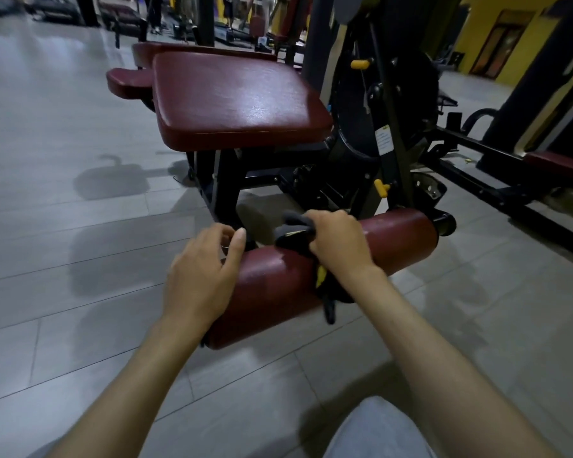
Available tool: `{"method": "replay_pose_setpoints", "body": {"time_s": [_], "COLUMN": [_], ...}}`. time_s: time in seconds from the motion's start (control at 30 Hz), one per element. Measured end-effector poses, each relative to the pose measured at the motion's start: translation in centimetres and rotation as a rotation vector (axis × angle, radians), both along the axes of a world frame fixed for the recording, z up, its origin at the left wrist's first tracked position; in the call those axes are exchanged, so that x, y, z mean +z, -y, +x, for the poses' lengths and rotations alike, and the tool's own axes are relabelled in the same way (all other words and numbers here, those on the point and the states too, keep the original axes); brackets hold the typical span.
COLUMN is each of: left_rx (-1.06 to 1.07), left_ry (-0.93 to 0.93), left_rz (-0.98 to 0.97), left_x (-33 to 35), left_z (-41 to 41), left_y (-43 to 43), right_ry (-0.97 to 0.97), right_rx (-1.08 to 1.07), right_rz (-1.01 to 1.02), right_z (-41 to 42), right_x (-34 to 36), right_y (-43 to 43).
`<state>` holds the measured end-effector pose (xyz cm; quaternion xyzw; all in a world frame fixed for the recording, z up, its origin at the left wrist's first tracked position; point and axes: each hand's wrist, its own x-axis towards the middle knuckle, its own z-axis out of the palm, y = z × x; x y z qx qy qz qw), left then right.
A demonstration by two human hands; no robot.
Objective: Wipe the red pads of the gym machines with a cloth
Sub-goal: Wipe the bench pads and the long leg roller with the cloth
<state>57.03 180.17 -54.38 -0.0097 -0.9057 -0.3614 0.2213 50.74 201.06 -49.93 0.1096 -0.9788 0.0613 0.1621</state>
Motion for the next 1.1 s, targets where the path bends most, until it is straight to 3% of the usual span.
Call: {"method": "replay_pose_setpoints", "body": {"time_s": [0.33, 0.47, 0.67, 0.9, 1.0, 1.1], "left_rx": [0.092, 0.113, 0.095, 0.058, -0.007, -0.097], "left_ry": [0.009, -0.032, -0.06, -0.099, 0.001, 0.124], "left_rz": [-0.011, 0.049, 0.12, 0.13, 0.1, -0.002], "left_x": [-1.2, -1.2, -1.1, -0.7, 0.2, 4.0], "left_z": [-0.9, -0.8, -0.5, 0.0, 0.6, 2.2], "left_y": [0.2, 0.1, 0.0, -0.1, 0.3, 1.0], "right_ry": [-0.088, -0.105, -0.039, -0.069, 0.029, 0.119], "right_rx": [-0.356, -0.43, -0.242, 0.045, 0.152, 0.045], "right_rz": [-0.079, -0.164, -0.145, -0.313, -0.532, -0.832], "right_z": [-8.9, -10.0, -6.2, 2.1, 4.8, 6.8], "right_x": [0.1, -0.8, -0.5, -2.5, -2.2, 0.6], "right_y": [-16.2, -17.7, -11.8, -2.0, -0.7, -1.2]}}
